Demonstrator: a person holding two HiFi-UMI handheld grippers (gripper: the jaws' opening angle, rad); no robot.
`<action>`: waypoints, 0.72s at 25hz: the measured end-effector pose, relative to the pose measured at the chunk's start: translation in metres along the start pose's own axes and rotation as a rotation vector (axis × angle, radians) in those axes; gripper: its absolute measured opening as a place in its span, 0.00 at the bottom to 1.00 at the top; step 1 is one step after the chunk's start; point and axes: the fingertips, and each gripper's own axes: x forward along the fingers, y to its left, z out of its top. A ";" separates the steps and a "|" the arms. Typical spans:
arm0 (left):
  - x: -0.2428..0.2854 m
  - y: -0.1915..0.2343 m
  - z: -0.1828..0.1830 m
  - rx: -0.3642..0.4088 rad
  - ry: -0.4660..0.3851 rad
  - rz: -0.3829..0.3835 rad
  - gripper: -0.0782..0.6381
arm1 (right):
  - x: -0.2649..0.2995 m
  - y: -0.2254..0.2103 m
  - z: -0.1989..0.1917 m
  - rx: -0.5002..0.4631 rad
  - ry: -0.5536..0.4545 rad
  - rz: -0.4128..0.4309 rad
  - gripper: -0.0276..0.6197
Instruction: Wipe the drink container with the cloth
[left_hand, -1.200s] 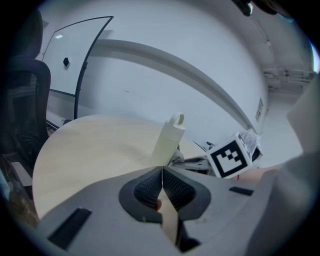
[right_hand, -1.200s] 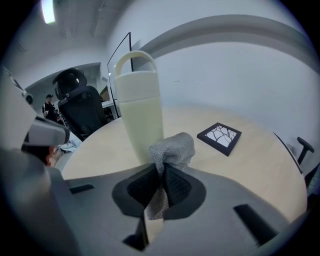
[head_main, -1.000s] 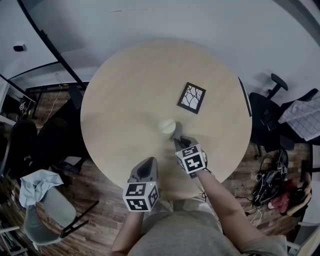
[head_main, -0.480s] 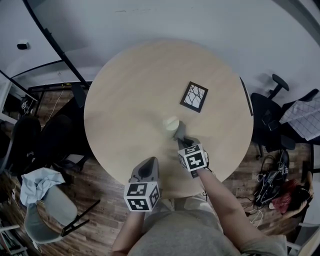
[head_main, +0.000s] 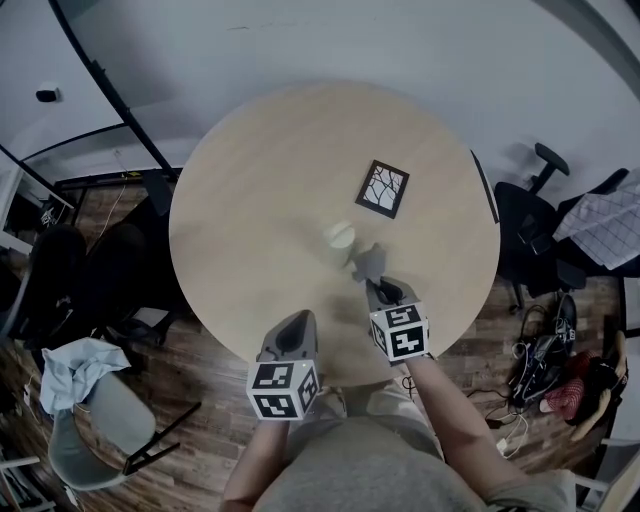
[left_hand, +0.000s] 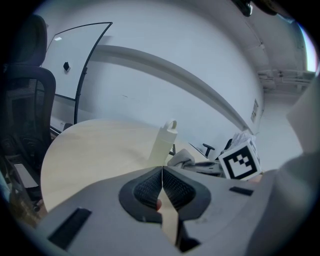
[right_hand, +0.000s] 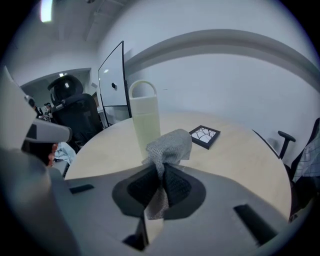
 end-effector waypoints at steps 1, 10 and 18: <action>-0.002 -0.001 0.000 0.001 -0.002 -0.002 0.11 | -0.006 0.001 0.003 0.004 -0.016 -0.002 0.06; -0.019 0.001 -0.002 0.010 -0.016 -0.003 0.11 | -0.047 0.023 0.044 0.002 -0.150 0.020 0.06; -0.032 0.007 -0.004 0.007 -0.028 0.012 0.11 | -0.063 0.046 0.072 -0.032 -0.225 0.057 0.06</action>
